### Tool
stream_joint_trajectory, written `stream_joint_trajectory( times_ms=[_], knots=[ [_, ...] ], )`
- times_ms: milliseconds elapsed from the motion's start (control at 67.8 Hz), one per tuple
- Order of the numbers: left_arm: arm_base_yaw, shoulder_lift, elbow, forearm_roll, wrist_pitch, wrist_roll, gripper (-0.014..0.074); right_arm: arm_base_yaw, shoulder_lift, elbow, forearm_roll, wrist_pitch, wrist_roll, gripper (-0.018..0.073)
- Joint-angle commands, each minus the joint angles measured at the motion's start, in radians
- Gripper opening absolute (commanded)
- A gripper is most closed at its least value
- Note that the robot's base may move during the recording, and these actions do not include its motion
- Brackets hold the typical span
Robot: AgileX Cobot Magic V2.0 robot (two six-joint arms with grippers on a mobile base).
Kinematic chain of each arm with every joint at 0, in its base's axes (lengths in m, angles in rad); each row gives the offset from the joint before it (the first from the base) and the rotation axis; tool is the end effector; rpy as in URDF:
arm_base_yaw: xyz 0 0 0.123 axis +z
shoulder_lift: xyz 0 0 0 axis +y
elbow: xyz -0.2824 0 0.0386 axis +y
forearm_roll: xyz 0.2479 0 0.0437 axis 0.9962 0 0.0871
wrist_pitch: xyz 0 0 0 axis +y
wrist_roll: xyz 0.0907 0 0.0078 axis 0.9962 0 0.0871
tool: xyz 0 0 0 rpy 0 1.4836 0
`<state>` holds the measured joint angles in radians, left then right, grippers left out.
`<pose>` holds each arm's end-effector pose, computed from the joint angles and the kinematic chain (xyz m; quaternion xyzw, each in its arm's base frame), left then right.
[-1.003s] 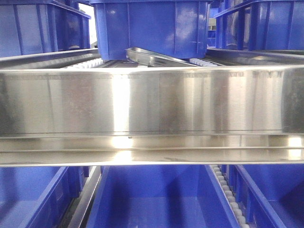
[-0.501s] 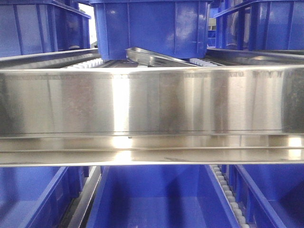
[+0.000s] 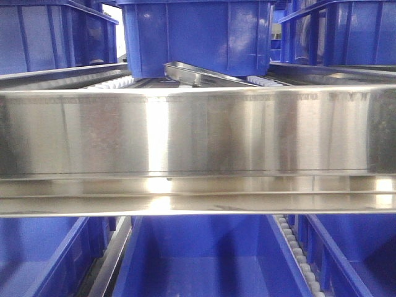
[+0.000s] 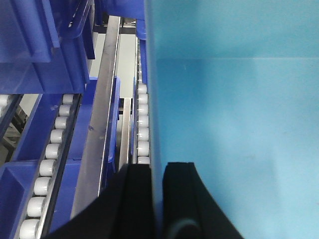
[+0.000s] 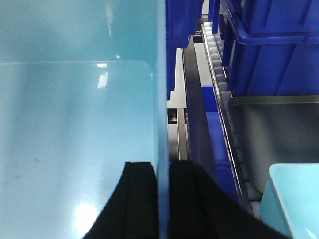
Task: Move two blue bins to right shelf middle
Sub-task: 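Back the base away from the shelf holding the bin in both grippers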
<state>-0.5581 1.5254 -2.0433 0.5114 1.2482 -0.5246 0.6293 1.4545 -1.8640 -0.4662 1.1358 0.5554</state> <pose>0.2650 -0.1156 0.5219 -0.0211 0.8657 -0.0084 0.5000 0.2517 0.1374 0.5001 -0.0250 0.8689 0.0525 0.4915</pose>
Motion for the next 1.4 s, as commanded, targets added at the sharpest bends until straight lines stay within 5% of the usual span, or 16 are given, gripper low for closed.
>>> stream_joint_trajectory(
  times_ms=[0, 1386],
  knots=[
    [-0.007, -0.022, -0.013, 0.017, -0.027, -0.004, -0.0111, -0.002, -0.011, -0.011, -0.055, -0.043, -0.006, -0.0162],
    [-0.007, -0.022, -0.013, 0.018, -0.027, -0.004, -0.0111, -0.002, -0.011, -0.011, -0.055, -0.046, -0.006, -0.0162]
  ],
)
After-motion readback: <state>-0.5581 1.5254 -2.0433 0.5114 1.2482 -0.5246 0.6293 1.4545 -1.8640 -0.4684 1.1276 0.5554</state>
